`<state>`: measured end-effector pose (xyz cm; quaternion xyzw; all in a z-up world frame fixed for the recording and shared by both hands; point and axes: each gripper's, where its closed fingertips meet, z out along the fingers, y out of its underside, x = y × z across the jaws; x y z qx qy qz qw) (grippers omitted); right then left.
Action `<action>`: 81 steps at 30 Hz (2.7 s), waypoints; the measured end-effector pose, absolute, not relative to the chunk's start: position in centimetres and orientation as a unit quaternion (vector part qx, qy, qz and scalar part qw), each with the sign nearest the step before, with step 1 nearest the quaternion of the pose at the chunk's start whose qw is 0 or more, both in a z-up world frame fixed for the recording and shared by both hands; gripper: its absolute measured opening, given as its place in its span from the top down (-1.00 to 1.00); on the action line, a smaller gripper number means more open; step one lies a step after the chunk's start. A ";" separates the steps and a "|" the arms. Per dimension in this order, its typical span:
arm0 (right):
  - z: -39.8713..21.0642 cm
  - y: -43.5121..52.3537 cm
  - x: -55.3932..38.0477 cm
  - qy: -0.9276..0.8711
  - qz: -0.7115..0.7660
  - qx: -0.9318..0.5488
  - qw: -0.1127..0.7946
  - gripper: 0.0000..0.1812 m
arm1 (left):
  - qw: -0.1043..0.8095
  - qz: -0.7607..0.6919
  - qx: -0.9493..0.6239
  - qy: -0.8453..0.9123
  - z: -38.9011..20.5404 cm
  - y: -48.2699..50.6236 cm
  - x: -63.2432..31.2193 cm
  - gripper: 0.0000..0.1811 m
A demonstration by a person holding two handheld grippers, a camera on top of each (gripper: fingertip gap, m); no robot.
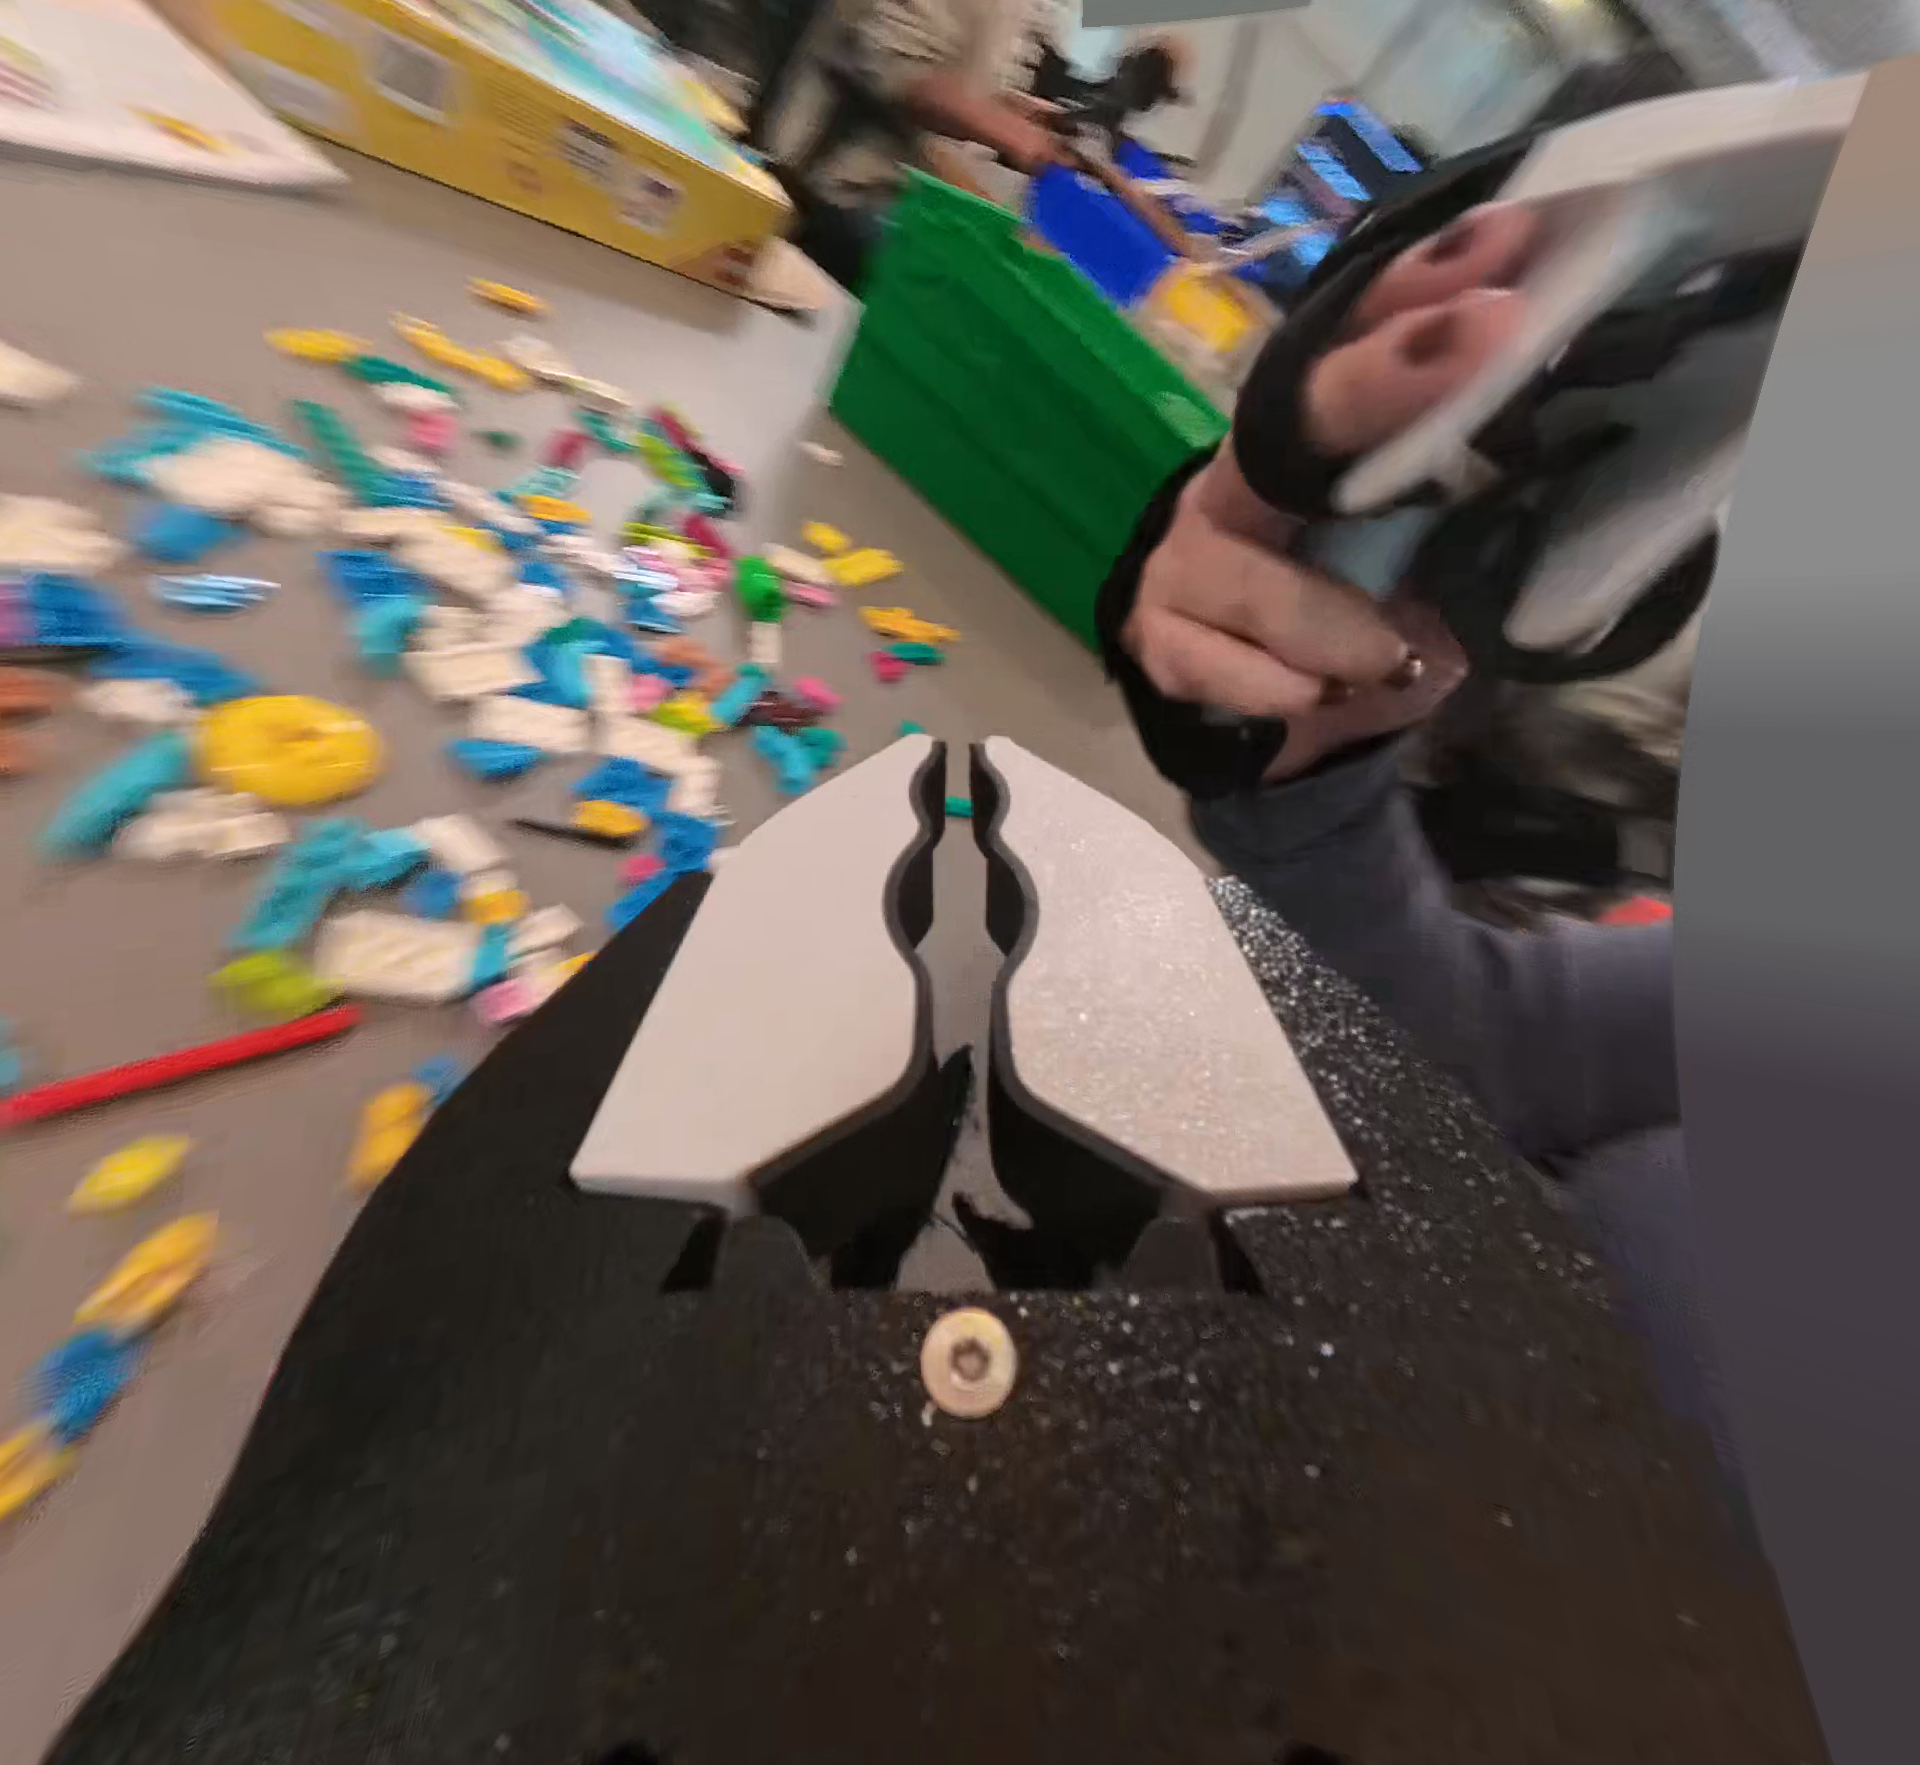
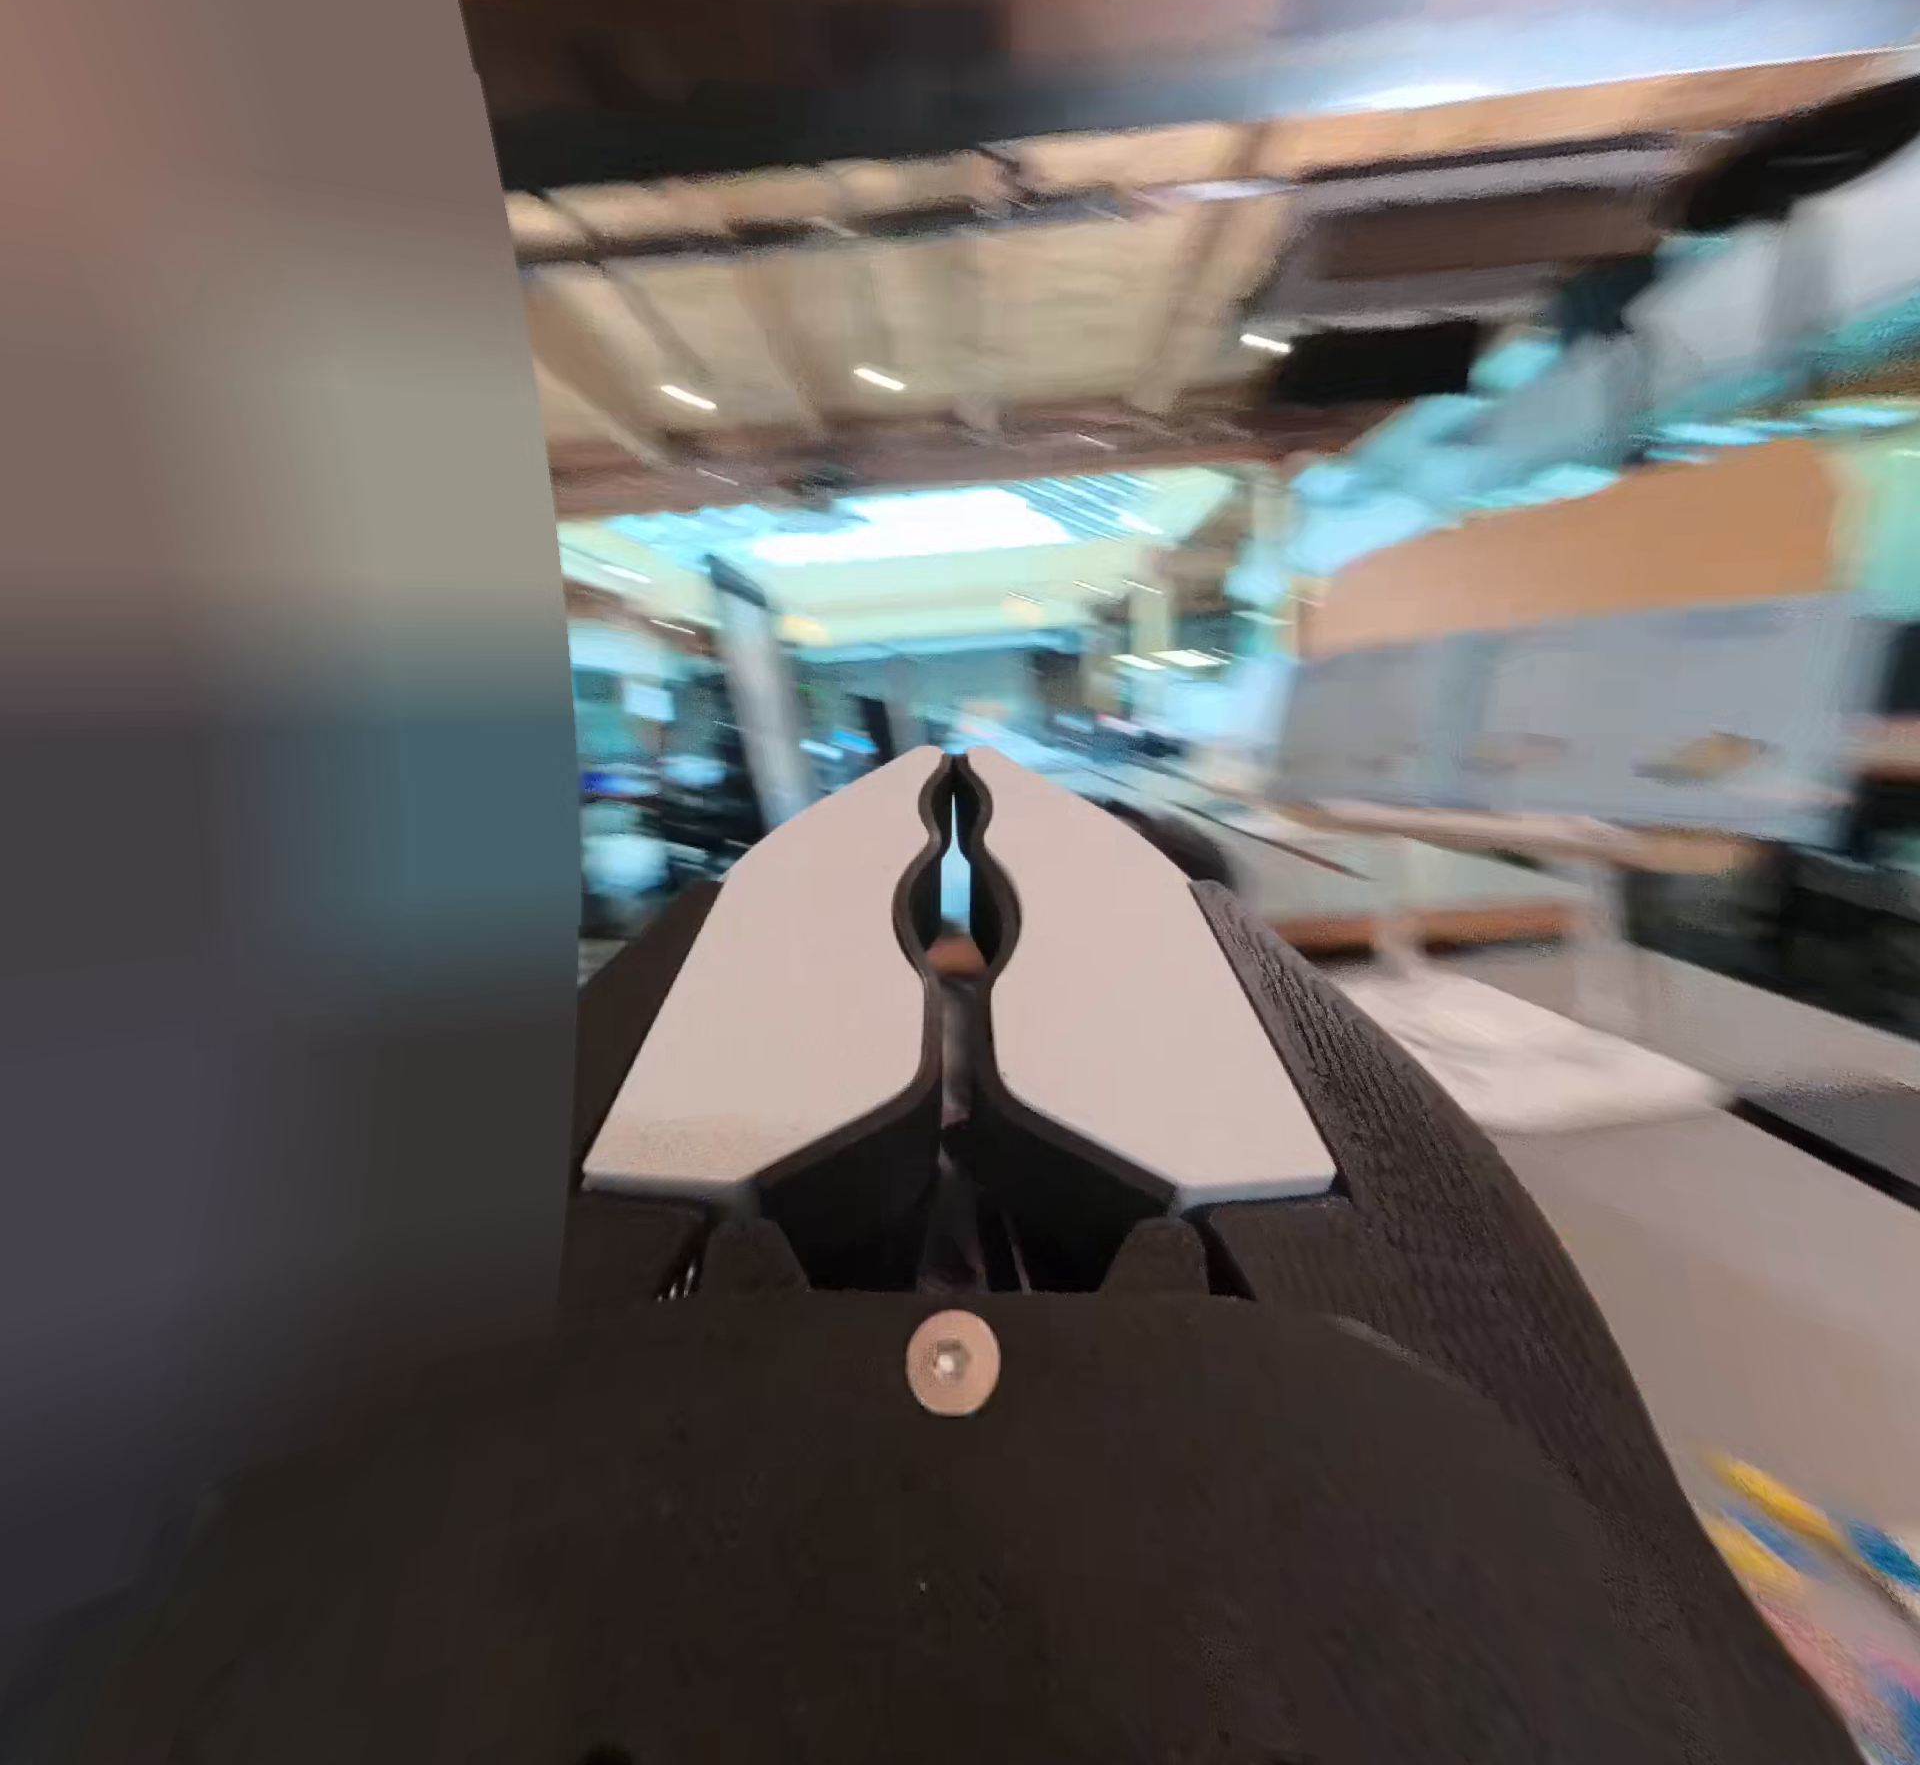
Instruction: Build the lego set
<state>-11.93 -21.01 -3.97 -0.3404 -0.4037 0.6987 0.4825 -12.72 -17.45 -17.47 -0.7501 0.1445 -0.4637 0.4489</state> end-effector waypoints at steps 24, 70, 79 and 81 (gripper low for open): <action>-20.3 -12.6 -18.9 -0.418 0.134 -0.618 0.652 0.11 | 0.561 0.101 -0.819 0.067 -22.2 -19.6 -28.4 -0.31; -18.3 -19.0 -20.9 -0.482 0.301 -0.462 0.681 1.00 | 0.713 -0.017 -0.686 0.142 -18.7 -22.0 -24.8 1.00; -18.2 -18.8 -20.8 -0.474 0.302 -0.467 0.683 1.00 | 0.710 -0.041 -0.691 0.129 -18.9 -22.0 -25.0 1.00; -18.2 -18.7 -20.7 -0.471 0.303 -0.469 0.683 1.00 | 0.707 -0.045 -0.693 0.131 -19.0 -21.9 -24.9 1.00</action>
